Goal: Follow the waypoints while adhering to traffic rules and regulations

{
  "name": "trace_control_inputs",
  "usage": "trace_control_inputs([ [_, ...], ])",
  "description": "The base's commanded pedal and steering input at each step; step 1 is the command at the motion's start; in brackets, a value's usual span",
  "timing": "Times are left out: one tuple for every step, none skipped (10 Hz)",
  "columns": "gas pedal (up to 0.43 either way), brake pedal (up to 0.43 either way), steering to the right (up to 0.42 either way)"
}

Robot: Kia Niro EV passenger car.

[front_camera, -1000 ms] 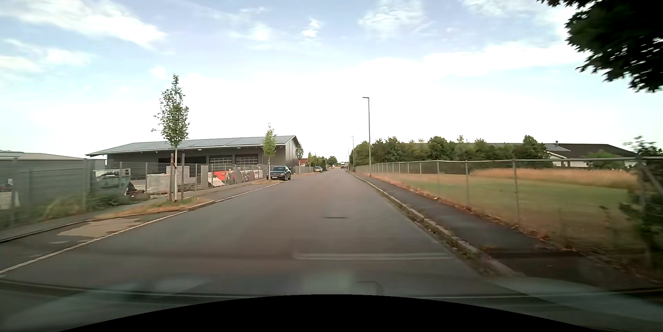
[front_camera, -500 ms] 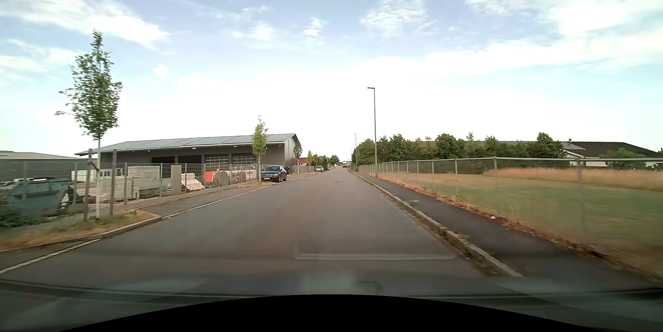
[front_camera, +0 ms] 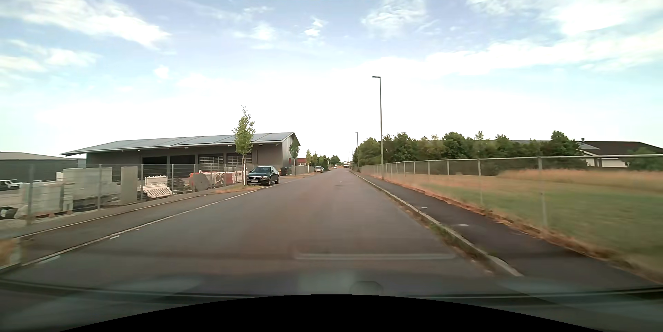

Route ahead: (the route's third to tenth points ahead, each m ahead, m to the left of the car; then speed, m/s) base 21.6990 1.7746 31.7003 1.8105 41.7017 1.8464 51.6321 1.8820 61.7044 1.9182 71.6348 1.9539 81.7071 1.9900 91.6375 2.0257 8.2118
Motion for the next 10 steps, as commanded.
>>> trace_control_inputs([
  [0.138,0.000,-0.005],
  [0.138,0.000,-0.005],
  [0.138,0.000,-0.005],
  [0.138,0.000,-0.005],
  [0.138,0.000,-0.005],
  [0.138,0.000,-0.005],
  [0.138,0.000,-0.005],
  [0.138,0.000,-0.005],
  [0.138,0.000,-0.005],
  [0.138,0.000,-0.005],
])
